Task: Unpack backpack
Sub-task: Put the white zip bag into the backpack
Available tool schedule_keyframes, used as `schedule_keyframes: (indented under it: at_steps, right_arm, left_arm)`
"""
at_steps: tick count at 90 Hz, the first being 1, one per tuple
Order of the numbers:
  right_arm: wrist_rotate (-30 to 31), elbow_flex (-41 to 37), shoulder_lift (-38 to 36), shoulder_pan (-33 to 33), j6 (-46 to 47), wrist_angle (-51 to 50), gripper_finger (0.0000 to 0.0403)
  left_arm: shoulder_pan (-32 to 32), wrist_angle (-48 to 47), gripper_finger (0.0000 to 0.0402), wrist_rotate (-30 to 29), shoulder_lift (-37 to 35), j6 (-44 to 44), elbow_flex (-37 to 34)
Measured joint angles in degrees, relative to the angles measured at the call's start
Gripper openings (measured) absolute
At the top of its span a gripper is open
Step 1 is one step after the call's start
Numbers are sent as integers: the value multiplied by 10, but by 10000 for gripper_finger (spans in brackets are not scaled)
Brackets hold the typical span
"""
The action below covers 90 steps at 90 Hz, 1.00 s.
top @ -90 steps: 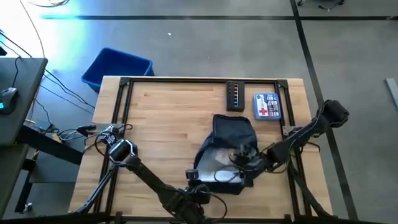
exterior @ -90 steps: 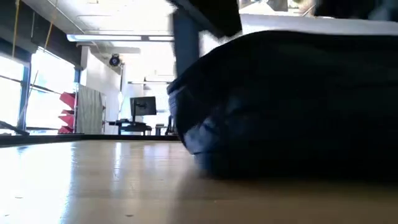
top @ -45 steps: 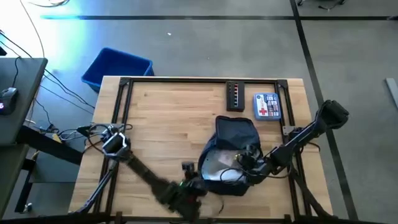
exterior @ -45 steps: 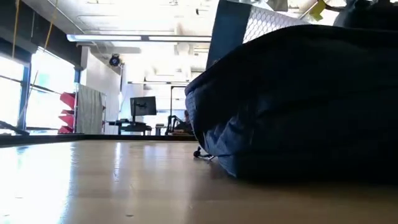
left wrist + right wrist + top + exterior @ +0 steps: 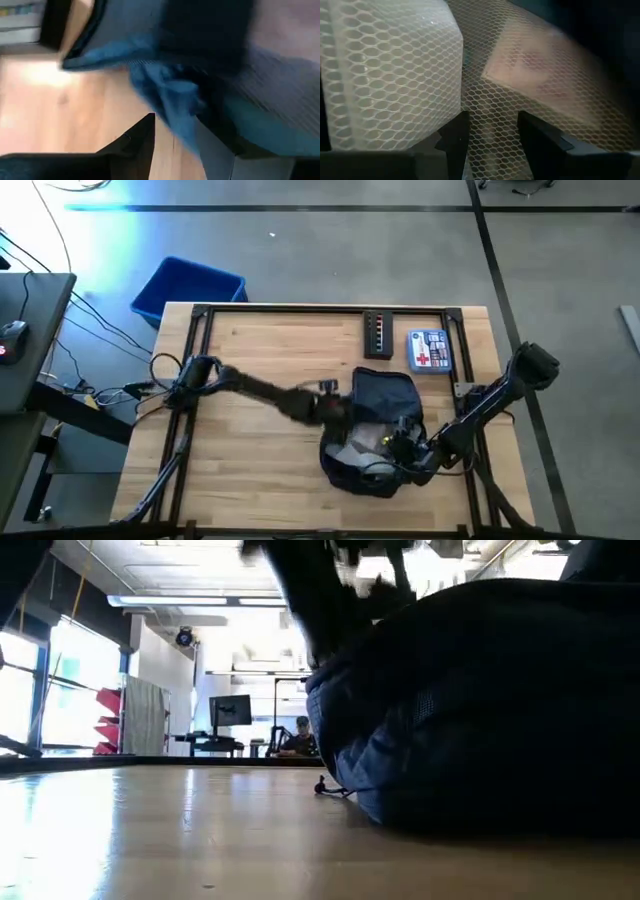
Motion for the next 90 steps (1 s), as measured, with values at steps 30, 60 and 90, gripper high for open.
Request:
schedule_keyframes:
  at_steps: [30, 60, 90]
  right_arm:
    - [2, 0, 13, -5, -10, 6, 155]
    - [25, 0, 13, -5, -28, 8, 155]
    - [26, 0, 13, -5, -38, 3, 155]
  left_arm:
    - [112, 384, 117, 265, 6, 85, -114]
    - [103, 557, 117, 490, 6, 59, -114]
    - [16, 541, 117, 648, -8, 121, -115]
